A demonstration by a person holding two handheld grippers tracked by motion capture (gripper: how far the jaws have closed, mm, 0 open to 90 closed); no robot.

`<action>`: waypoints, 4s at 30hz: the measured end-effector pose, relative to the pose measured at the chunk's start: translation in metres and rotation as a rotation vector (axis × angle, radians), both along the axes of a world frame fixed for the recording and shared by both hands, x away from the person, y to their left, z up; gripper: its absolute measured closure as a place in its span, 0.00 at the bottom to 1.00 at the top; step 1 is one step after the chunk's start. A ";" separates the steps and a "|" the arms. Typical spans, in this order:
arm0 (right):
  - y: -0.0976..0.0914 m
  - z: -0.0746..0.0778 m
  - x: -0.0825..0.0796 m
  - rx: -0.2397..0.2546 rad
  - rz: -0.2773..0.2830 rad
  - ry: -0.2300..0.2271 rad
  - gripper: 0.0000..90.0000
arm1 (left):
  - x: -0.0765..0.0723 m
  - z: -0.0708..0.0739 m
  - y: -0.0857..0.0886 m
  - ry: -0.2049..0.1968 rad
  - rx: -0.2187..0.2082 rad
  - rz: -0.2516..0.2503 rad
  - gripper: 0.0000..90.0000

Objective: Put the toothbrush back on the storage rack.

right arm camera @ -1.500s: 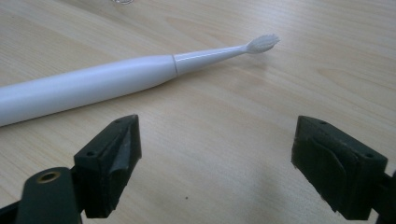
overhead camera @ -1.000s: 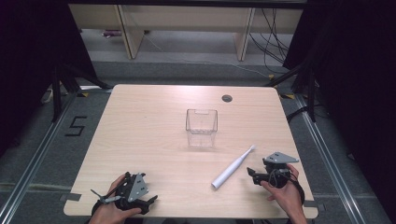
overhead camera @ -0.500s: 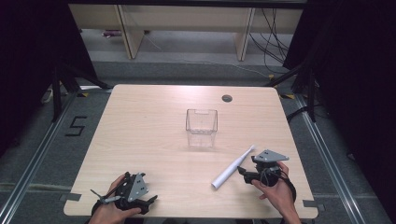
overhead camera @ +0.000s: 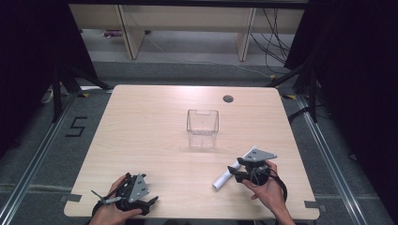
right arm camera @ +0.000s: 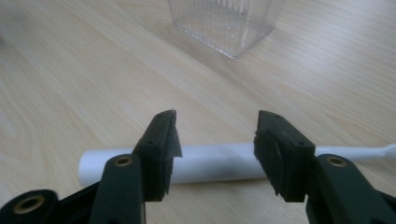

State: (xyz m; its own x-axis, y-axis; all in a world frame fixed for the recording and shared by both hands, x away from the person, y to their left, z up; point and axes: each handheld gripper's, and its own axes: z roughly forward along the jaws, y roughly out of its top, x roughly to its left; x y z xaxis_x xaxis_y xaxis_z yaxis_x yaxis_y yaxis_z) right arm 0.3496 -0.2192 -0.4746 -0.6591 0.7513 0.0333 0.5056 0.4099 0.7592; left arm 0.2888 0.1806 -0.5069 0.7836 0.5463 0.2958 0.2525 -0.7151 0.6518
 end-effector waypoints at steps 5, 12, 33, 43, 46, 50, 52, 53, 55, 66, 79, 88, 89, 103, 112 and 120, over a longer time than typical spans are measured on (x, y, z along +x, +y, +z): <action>0.010 -0.002 0.003 -0.020 0.036 -0.021 0.59 | 0.000 0.000 0.000 0.001 0.000 -0.001 0.17; 0.020 -0.003 0.004 -0.032 0.072 -0.016 0.74 | 0.000 0.000 0.000 0.001 0.002 0.000 0.17; 0.043 -0.013 0.004 -0.085 0.152 0.039 0.91 | 0.000 0.000 0.000 0.002 0.000 0.001 0.17; 0.046 -0.019 0.002 -0.100 0.198 0.041 0.93 | 0.000 0.000 0.001 0.001 0.002 0.001 0.17; 0.046 -0.017 0.000 -0.118 0.207 0.064 0.95 | 0.000 0.000 0.001 0.004 -0.009 -0.005 0.17; 0.045 -0.016 -0.002 -0.114 0.203 0.076 0.97 | 0.000 0.000 0.002 0.004 -0.010 0.001 0.17; 0.045 -0.018 -0.002 -0.116 0.216 0.071 0.98 | 0.000 0.000 0.002 0.005 -0.011 0.002 0.17; 0.044 -0.018 -0.001 -0.118 0.229 0.068 0.98 | 0.000 0.000 0.002 0.004 -0.011 0.004 0.17; 0.043 -0.018 -0.005 -0.116 0.206 0.091 0.99 | 0.000 0.000 0.002 0.008 -0.015 -0.002 0.17; 0.029 -0.019 -0.015 -0.104 0.199 0.098 0.99 | 0.000 0.001 0.003 0.002 -0.002 0.010 0.17; 0.013 -0.021 -0.022 -0.099 0.211 0.102 1.00 | 0.001 0.000 0.004 0.002 -0.015 0.006 0.17; 0.000 -0.020 -0.027 -0.096 0.191 0.117 1.00 | 0.001 0.000 0.004 0.005 -0.014 0.007 0.17; -0.002 -0.019 -0.027 -0.102 0.190 0.128 1.00 | 0.001 0.000 0.004 0.002 -0.009 0.005 0.17; -0.022 -0.023 -0.031 -0.091 0.143 0.141 1.00 | 0.001 0.000 0.004 0.002 -0.012 0.007 0.17; -0.033 -0.024 -0.036 -0.102 0.113 0.150 1.00 | 0.001 0.000 0.004 0.004 -0.016 0.009 0.17; -0.042 -0.023 -0.037 -0.100 0.115 0.163 1.00 | 0.001 0.000 0.004 0.005 -0.016 0.009 0.17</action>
